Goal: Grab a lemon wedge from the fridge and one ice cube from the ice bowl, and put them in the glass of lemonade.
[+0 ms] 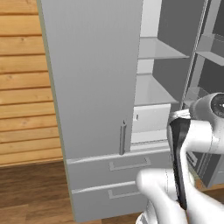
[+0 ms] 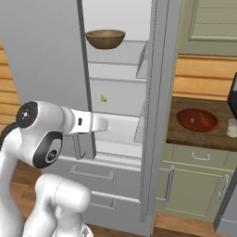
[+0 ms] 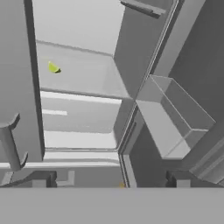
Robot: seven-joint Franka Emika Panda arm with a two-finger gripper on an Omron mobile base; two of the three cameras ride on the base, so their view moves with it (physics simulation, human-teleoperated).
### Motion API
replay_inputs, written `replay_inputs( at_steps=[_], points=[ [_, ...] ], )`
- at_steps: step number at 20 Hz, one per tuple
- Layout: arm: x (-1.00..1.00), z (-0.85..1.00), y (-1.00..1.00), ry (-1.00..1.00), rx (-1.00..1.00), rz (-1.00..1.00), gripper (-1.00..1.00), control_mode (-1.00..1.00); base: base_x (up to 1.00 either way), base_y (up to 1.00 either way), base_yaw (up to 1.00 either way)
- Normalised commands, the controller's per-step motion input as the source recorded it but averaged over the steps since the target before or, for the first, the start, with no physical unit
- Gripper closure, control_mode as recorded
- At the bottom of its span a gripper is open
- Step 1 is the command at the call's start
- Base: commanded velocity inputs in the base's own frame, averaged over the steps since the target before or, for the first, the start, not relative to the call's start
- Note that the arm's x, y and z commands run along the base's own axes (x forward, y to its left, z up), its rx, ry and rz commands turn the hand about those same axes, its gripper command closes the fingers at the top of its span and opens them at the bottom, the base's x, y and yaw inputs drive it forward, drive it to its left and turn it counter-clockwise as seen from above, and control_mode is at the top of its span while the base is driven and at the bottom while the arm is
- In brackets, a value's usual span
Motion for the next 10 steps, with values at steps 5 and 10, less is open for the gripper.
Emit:
replay_inputs(
  at_steps=[5, 10],
  points=[
    [-0.14, -0.76, 1.00, -0.09, 0.54, 0.02, -1.00, -1.00, 0.00, 0.00, 0.00],
    [0.11, -1.00, 1.00, -0.09, 0.36, 0.00, -1.00, -1.00, 0.00, 0.00, 0.00]
  ],
)
